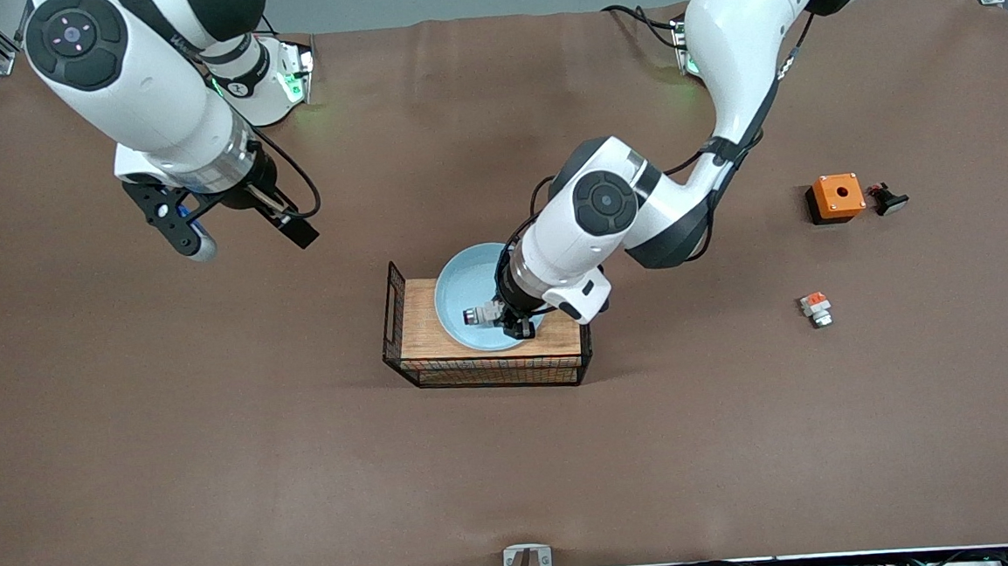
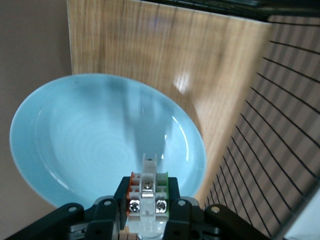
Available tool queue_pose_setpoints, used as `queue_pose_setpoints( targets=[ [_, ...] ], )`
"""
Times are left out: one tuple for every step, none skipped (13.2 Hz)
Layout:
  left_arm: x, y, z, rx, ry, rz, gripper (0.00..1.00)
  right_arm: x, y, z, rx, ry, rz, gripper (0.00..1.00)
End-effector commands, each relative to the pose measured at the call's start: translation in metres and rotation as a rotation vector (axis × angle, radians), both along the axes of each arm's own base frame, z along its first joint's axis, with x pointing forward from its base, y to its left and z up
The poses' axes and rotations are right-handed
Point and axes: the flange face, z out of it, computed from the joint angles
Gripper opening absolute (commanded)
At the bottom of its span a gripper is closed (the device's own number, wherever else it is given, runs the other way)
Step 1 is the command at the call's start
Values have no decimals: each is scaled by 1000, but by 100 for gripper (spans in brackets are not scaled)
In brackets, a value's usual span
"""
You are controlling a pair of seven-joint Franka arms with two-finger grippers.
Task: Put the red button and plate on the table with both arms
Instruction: 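Lift the button out with the left gripper while the right gripper approaches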
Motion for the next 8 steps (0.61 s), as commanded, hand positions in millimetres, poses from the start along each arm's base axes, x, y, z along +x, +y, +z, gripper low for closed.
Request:
queue_pose_setpoints(
  targets=[
    [-4,10,49,6,-44,8,13,-3,1,5,23,-3,-17,100],
    [-6,12,61,6,-56,5,13,-5,4,3,21,1,-14,100],
    [-5,18,75,5,-79,-2,13,-7,8,4,19,0,-17,100],
    [-6,23,87,7,-93,-21,13,-8,10,4,18,0,-21,100],
    [-9,27,89,34,-77,-57,13,-9,12,4,18,-1,-23,100],
    [-10,34,95,55,-68,-86,13,-10,14,4,19,-2,-24,100],
    [-11,41,100,72,-60,-120,13,-10,17,4,21,-7,-24,100],
    [-11,50,102,92,-46,-159,13,-11,20,4,23,-12,-25,100]
  ],
)
